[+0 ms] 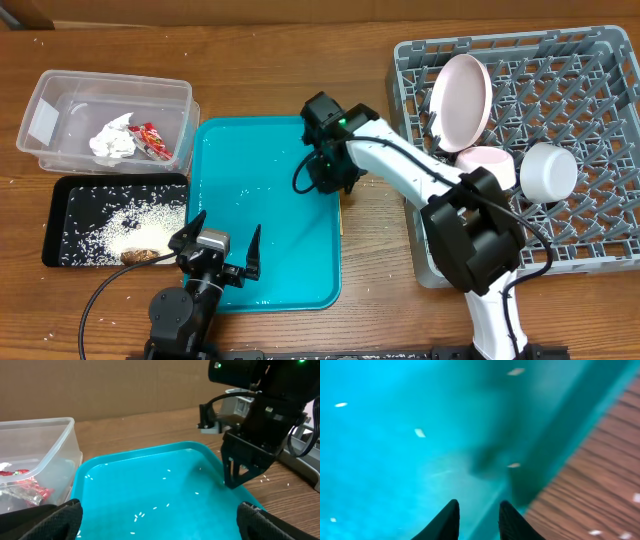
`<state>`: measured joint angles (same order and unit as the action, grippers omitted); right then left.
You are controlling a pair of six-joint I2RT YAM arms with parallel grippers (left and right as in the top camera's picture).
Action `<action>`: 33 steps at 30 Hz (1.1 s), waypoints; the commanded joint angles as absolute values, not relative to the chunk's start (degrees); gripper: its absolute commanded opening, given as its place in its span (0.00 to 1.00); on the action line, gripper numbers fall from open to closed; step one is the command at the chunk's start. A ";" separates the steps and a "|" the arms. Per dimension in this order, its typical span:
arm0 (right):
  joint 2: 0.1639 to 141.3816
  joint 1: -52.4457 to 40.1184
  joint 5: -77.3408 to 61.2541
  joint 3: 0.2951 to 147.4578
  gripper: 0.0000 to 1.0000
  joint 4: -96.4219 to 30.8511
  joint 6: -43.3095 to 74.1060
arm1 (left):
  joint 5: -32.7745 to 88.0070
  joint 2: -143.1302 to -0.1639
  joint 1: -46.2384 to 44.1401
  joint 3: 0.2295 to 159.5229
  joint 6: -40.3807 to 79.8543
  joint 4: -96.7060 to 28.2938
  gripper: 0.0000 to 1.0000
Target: Sort waste into correct bins and load items into the dishwasher
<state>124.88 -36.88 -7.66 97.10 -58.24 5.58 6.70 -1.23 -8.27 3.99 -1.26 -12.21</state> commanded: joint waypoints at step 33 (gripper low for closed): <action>124.88 -38.11 10.11 96.49 0.31 -58.41 18.52 | 7.07 -0.73 -8.64 3.77 -0.89 -12.19 1.00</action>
